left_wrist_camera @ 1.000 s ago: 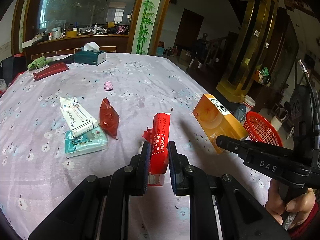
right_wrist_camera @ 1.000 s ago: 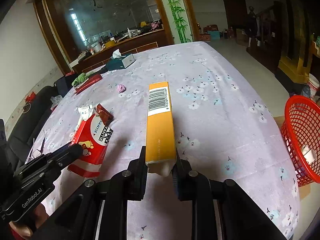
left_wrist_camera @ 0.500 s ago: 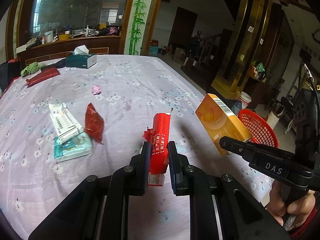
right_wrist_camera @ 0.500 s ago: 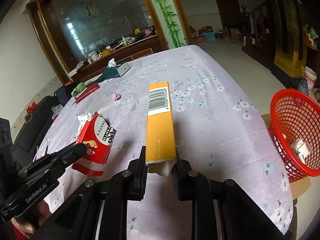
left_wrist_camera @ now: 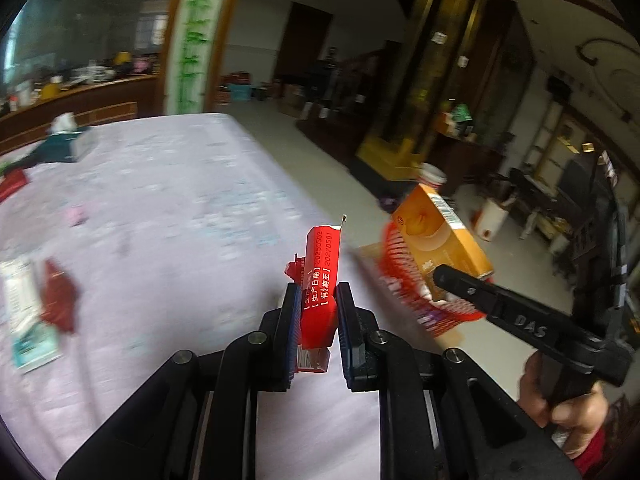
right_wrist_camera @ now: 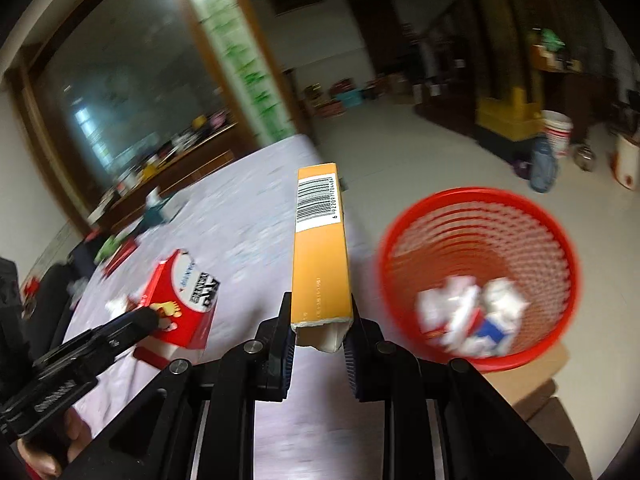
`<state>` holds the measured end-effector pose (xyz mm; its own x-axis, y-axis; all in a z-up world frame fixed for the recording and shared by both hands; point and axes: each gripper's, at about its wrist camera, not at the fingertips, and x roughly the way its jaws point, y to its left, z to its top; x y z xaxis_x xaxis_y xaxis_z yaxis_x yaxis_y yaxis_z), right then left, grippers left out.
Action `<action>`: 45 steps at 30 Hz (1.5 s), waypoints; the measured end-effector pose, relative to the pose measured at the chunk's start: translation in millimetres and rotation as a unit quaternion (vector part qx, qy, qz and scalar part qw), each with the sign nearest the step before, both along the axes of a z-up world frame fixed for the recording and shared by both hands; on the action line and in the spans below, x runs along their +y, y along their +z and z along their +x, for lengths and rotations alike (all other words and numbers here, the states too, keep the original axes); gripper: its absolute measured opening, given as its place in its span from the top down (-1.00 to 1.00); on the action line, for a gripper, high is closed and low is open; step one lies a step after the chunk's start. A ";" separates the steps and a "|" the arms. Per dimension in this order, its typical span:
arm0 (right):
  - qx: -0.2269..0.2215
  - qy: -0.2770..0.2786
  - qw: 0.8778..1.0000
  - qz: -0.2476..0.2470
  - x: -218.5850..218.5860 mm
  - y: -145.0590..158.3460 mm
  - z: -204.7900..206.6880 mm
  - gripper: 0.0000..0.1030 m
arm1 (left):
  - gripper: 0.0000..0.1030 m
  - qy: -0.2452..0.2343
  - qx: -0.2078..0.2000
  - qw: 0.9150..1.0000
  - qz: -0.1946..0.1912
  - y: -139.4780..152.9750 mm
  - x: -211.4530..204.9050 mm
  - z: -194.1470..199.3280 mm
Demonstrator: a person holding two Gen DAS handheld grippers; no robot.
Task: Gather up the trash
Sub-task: 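Carry both items to the red wastebasket and open both tools over it, then grasp the red snack wrapper with the right tool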
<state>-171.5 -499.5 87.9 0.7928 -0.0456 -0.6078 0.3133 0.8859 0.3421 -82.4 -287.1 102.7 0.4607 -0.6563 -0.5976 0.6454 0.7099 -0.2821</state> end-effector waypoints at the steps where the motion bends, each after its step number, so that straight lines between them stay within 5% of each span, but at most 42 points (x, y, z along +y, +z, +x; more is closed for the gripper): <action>1: -0.001 -0.019 1.000 0.002 -14.1 1.4 -4.6 0.56 | 0.68 -0.007 0.000 1.000 -0.002 1.3 -9.0 -0.3; 11: 0.026 -0.093 0.995 0.019 -96.6 -13.1 -15.0 0.55 | 0.68 -0.088 0.025 0.996 -0.015 1.0 -126.1 0.7; 15: 0.046 -0.105 0.993 0.031 -114.7 -24.3 -12.6 0.39 | 0.37 -0.088 0.045 0.995 -0.002 -11.2 -157.2 13.2; 18: 0.033 -0.118 0.992 0.030 -118.4 -21.5 -26.9 0.39 | 0.34 -0.091 0.067 0.994 -0.010 -15.8 -150.7 16.3; 25: 0.020 -0.066 0.997 0.036 -85.8 -10.5 -22.3 0.39 | 0.10 -0.052 0.012 0.999 0.006 -6.1 -86.5 -2.0; 34: 0.034 0.085 0.995 0.048 19.3 -4.6 29.0 0.33 | 0.09 0.050 0.018 0.999 0.001 2.7 47.0 -0.6; 45: 0.072 0.219 0.972 0.057 142.8 -1.8 89.1 0.20 | 0.06 0.205 0.040 0.977 -0.035 1.8 211.8 13.5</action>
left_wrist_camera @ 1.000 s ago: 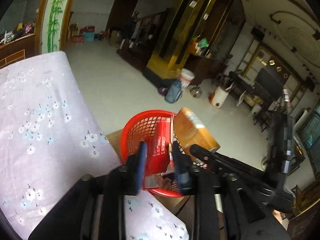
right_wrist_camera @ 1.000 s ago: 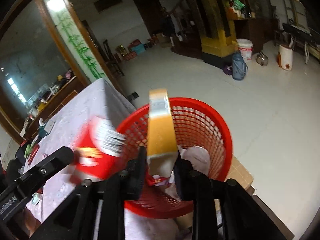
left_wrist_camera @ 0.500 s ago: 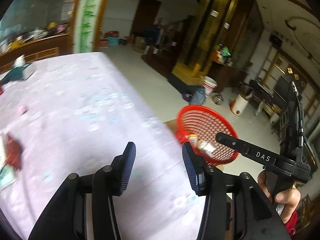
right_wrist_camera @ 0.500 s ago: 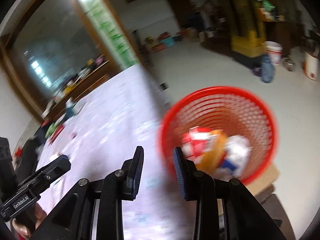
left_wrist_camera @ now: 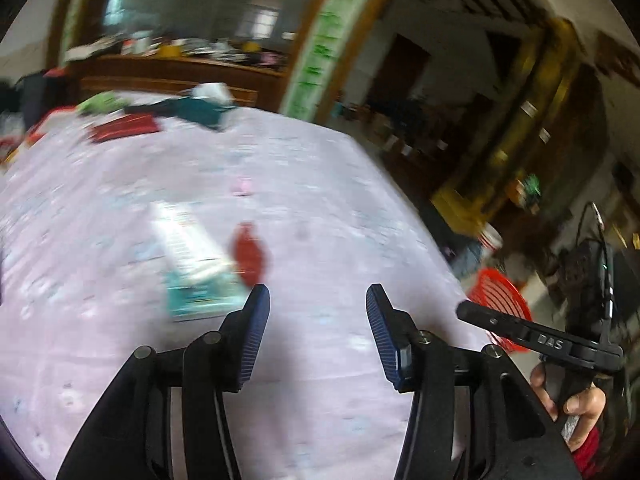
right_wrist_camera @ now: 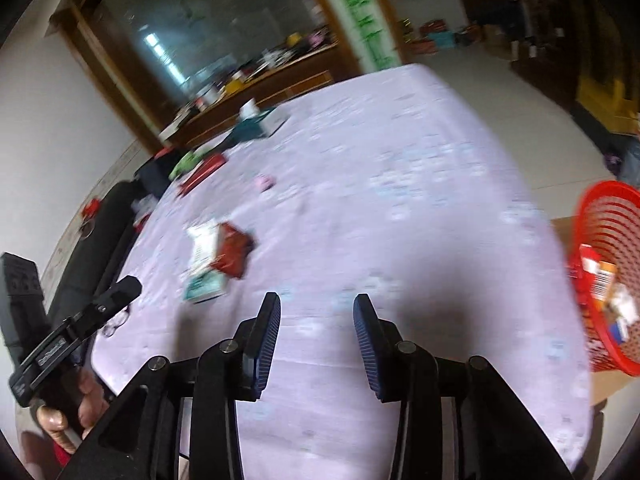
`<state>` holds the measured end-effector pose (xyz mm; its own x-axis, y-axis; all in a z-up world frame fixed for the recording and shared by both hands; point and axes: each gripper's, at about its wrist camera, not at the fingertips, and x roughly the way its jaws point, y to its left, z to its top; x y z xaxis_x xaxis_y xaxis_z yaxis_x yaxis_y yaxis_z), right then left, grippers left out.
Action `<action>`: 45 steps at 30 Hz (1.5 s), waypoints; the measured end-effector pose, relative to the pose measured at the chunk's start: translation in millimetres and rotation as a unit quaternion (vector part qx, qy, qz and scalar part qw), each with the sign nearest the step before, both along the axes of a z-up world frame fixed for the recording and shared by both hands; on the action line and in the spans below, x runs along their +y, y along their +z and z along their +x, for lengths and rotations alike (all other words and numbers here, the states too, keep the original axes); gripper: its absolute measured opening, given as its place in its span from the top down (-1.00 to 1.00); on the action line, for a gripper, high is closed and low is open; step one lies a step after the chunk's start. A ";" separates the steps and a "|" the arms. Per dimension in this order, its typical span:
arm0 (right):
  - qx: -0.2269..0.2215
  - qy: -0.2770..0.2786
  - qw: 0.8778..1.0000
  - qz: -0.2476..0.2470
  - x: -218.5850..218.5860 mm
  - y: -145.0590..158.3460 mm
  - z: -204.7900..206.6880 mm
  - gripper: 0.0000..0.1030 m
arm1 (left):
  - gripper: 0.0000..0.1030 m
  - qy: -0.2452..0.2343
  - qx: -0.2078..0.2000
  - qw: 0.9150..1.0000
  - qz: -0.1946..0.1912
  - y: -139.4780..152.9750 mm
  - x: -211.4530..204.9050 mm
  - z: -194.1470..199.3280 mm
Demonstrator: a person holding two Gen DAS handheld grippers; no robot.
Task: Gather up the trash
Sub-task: 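Grasp the red snack wrapper with the right tool, then grasp the white medicine box with the left tool while the right tool holds the wrapper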
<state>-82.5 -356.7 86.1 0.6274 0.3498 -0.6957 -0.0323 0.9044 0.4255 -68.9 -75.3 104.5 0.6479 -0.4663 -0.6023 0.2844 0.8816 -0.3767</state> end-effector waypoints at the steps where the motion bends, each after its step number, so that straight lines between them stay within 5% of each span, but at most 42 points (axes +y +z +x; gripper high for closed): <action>1: 0.005 0.006 1.000 0.001 8.0 0.0 6.8 0.20 | 0.06 0.011 0.003 1.000 -0.003 -0.4 11.4 1.3; 7: 0.038 0.049 0.998 0.006 66.1 -3.2 53.9 0.04 | 0.06 0.072 0.031 0.997 -0.020 -17.1 66.4 13.1; 21: 0.125 0.053 0.991 0.014 136.5 -68.4 160.9 0.04 | 0.06 0.111 0.070 0.990 -0.051 -36.5 109.9 35.5; 24: 0.132 0.070 0.988 0.035 137.5 -77.2 164.2 0.32 | 0.06 0.109 0.079 0.990 -0.050 -41.3 106.6 47.9; 26: 0.125 0.075 0.989 0.036 134.2 -75.2 164.2 0.37 | 0.05 0.110 0.084 0.989 -0.044 -44.0 100.0 57.4; 29: 0.083 0.068 0.994 0.018 120.4 -61.2 157.1 0.39 | -0.24 0.110 0.100 0.988 -0.040 -48.2 88.4 73.7; 34: 0.018 0.018 1.000 0.004 82.3 -50.3 155.1 0.39 | -0.32 0.112 0.125 0.986 -0.023 -52.0 59.8 104.9; 45: -0.042 -0.017 0.999 -0.011 52.4 -35.9 141.7 0.39 | -0.41 0.163 0.164 0.968 0.100 -75.7 11.1 149.2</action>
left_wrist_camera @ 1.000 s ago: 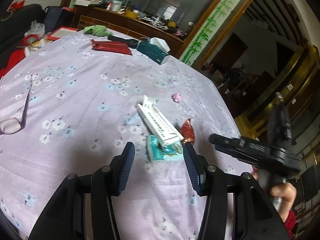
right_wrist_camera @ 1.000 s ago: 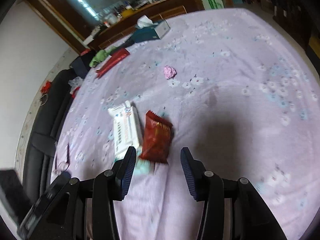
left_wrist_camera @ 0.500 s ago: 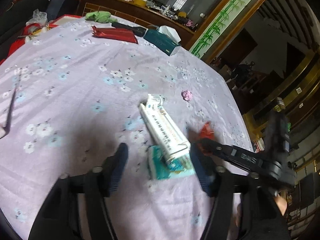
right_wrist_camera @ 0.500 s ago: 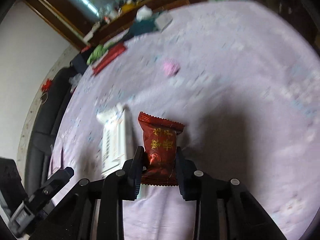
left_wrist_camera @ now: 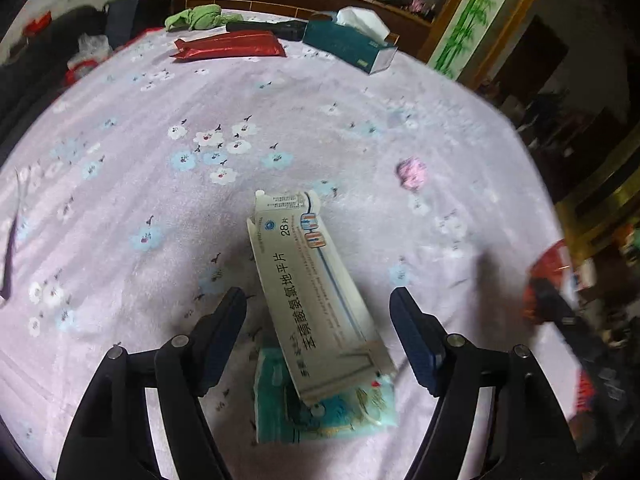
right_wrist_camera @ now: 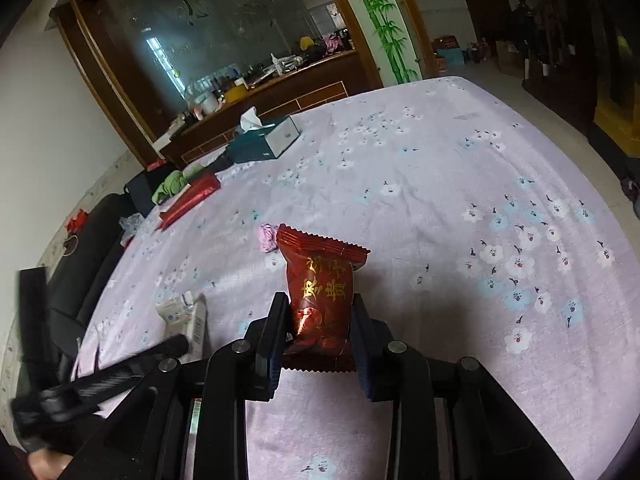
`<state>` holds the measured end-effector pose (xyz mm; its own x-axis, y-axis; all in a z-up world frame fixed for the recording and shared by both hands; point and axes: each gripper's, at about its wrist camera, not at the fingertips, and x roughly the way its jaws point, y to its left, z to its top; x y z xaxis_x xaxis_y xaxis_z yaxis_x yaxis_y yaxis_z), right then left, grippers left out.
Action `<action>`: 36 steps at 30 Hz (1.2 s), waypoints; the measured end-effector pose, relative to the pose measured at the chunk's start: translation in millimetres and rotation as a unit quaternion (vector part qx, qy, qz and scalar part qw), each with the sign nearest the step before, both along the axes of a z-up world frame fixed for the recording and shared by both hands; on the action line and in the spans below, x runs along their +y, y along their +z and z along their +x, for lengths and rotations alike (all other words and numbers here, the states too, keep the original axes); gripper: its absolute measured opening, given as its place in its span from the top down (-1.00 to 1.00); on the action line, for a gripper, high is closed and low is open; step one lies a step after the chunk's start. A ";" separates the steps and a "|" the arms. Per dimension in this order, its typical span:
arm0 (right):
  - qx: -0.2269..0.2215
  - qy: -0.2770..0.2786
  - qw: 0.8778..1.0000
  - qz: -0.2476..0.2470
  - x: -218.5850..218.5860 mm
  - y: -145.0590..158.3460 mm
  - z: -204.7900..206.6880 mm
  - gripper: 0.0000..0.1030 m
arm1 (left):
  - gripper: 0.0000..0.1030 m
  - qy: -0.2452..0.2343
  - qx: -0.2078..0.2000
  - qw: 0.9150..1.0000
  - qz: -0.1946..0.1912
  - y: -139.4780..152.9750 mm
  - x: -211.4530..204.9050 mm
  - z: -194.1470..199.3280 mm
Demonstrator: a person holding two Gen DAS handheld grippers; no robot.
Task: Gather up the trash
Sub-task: 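Grasp the white medicine box with the left tool while the right tool holds the wrapper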
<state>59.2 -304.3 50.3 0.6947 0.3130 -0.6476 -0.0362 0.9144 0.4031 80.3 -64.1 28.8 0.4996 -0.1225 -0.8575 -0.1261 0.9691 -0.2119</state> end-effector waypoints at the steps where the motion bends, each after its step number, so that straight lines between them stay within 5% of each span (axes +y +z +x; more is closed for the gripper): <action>1: 0.000 0.001 1.000 0.002 -1.1 0.8 -0.6 0.39 | -0.41 -0.003 0.002 1.000 0.006 -2.2 -2.7 1.0; 3: -0.001 -0.003 1.000 0.004 -3.5 1.6 -2.0 0.39 | -0.34 -0.008 0.005 1.000 0.020 -7.6 -5.8 2.2; 4: -0.002 -0.004 1.000 0.006 -4.2 2.0 -2.0 0.39 | -0.12 -0.013 0.005 1.000 0.025 -9.8 -6.5 1.8; 10: -0.005 -0.002 1.000 0.001 -1.3 2.1 -3.1 0.39 | -0.01 -0.034 -0.024 0.999 0.031 -13.3 -4.5 -2.6; 12: -0.005 -0.001 1.000 -0.005 0.4 1.7 -3.1 0.39 | 0.02 -0.037 -0.051 0.998 0.002 -8.4 -1.8 -6.4; 16: -0.004 -0.003 1.000 -0.015 2.7 -0.9 -1.5 0.39 | 0.02 -0.035 -0.117 0.993 0.007 7.4 -10.6 -13.8; 22: 0.002 0.004 0.999 -0.035 12.5 -5.3 1.8 0.39 | 0.02 -0.048 -0.163 0.985 0.025 12.2 -20.8 -19.7; 36: 0.004 0.022 0.998 -0.065 28.4 -11.1 3.8 0.39 | 0.02 -0.064 -0.188 0.979 0.048 17.1 -25.2 -33.1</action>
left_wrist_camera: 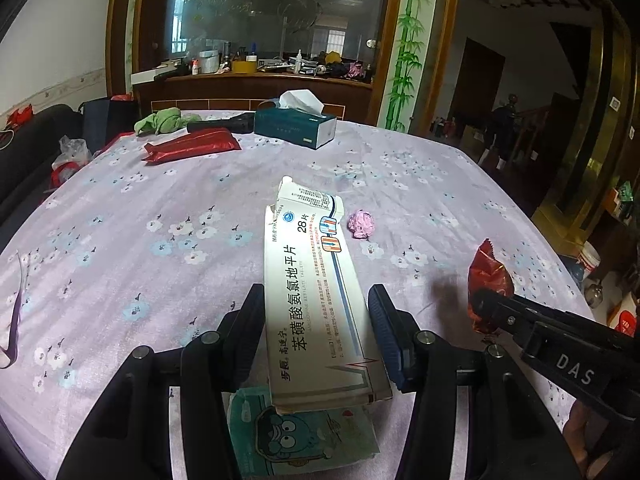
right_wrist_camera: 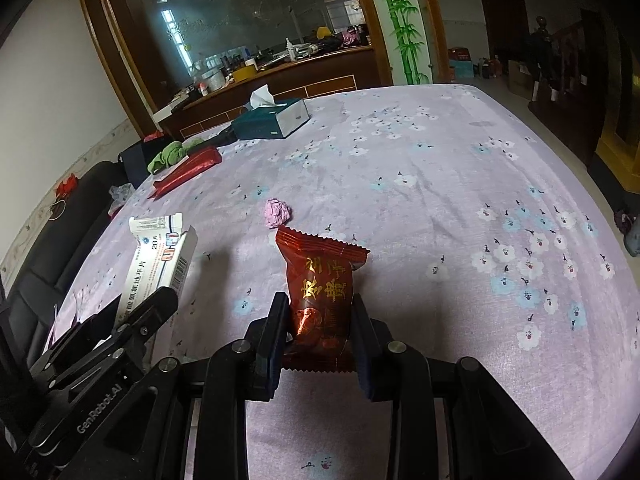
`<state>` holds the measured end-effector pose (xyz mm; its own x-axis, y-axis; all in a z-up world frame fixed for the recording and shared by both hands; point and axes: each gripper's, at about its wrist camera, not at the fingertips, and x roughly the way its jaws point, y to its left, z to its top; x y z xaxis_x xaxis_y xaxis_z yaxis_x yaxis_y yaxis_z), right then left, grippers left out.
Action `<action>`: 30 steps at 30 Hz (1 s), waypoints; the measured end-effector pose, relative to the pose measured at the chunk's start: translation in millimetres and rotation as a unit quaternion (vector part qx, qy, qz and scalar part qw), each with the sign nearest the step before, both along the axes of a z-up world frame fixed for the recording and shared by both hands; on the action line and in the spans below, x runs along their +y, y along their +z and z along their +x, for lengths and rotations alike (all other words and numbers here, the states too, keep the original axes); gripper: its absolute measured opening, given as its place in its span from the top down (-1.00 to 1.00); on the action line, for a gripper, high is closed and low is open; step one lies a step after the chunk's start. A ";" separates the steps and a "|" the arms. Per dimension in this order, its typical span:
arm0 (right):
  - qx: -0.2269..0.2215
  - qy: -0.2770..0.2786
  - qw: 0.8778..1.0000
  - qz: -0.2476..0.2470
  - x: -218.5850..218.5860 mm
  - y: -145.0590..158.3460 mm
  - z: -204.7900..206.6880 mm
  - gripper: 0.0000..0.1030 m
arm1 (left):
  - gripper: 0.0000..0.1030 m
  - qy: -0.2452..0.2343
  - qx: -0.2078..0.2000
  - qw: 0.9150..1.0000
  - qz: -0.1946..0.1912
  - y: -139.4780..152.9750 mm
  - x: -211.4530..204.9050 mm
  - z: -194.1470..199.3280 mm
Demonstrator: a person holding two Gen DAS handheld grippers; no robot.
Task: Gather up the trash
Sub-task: 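Grasp the white medicine box with the left tool while the right tool holds the wrapper, then lift the white box with the left tool while the right tool holds the wrapper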
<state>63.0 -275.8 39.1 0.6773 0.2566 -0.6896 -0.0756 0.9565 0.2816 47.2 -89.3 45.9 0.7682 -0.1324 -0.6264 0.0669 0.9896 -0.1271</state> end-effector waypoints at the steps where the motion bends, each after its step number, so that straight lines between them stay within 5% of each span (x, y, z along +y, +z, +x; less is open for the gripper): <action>1: 0.000 -0.002 1.000 0.000 -0.8 -0.2 0.6 0.39 | 0.02 -0.002 -0.001 1.000 -0.001 0.4 -0.1 -0.4; 30: 0.010 -0.031 0.999 0.008 -13.6 0.6 -1.9 0.39 | 0.02 -0.013 -0.001 1.000 -0.015 1.1 1.6 -4.2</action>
<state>61.0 -289.4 39.7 0.6789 0.2263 -0.6985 -0.0109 0.9543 0.2986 43.0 -87.7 47.0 0.7655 -0.1711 -0.6202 0.0937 0.9834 -0.1557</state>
